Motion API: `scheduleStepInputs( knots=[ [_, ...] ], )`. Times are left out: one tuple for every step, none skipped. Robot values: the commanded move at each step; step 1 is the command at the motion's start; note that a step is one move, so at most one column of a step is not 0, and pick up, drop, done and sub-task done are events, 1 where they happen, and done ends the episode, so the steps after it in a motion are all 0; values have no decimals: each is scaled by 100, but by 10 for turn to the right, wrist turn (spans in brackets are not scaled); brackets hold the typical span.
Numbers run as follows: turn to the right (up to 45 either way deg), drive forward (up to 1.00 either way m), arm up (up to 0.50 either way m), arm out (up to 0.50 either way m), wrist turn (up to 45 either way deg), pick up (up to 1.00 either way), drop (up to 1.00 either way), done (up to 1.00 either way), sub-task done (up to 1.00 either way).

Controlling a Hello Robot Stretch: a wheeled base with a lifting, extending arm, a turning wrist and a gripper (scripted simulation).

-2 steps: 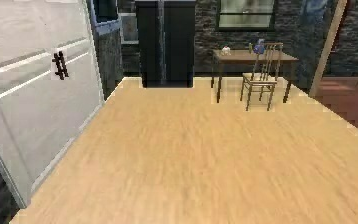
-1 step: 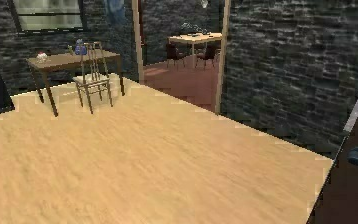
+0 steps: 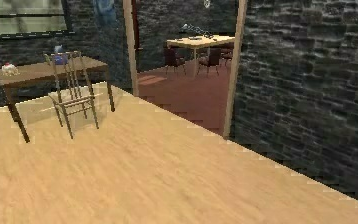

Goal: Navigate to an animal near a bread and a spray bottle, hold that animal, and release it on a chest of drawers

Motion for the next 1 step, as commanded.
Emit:
scheduleStepInputs(
  knots=[
    [360, 0, 0, 0, 0, 0, 0, 0, 0]
  ],
)
